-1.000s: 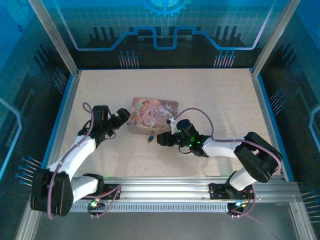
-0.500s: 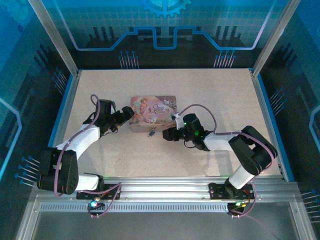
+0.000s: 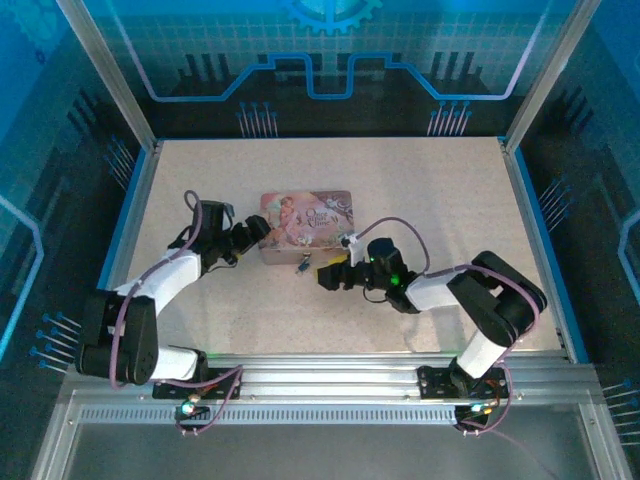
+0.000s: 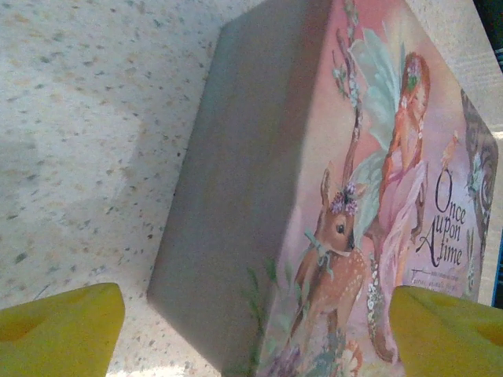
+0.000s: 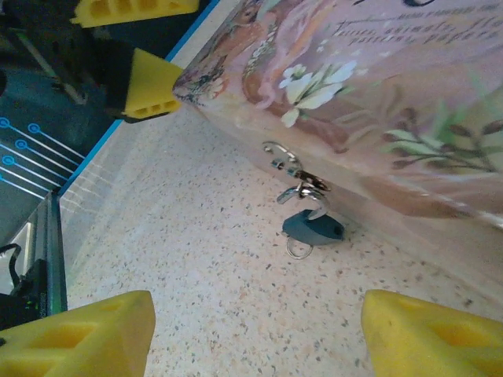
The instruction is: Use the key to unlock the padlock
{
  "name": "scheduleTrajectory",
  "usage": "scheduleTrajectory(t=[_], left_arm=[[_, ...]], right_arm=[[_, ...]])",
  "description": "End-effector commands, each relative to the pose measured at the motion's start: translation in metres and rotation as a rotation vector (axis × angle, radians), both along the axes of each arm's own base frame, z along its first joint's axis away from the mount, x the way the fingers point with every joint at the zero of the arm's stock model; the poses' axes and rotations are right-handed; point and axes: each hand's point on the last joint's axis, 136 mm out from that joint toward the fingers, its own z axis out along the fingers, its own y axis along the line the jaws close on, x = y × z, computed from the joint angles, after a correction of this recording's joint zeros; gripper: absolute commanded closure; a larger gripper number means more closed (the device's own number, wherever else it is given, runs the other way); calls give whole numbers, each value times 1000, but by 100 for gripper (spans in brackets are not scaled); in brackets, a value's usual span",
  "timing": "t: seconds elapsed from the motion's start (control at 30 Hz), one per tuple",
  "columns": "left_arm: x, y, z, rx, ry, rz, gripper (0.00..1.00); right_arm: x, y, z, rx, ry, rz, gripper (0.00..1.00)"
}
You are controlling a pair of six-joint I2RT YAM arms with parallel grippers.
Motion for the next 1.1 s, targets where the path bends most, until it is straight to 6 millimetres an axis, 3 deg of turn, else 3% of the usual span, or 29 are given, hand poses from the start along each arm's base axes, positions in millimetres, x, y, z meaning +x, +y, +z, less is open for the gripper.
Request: scheduleTrajectory(t=[0.0,0.23,0.4,0.57,0.7,0.87,1.07], left_arm=[[6,-16,3,-74,-12,-54,15],[3,-43,0,-103,12,-153,21],[-3,-52,2,-115,15,-169,22],[-8,-60,5,-132,13,-182,22],[-12,-49,11,-71,-3,-149,21],[-17,-37,36,-9,-60,-123,22],[-16,-49,69,-36,-130,-163,24]], right_arm=[[8,13,2,53,2,-25,29],[26,18,0,35,-21,-5,29],[41,5,3,22,-52,5,28],[32,1,1,39,-62,49,28],[26,0,-5,49,-48,65,29],[28,2,-13,65,-17,69,32],[35,5,-16,73,-24,63,33]])
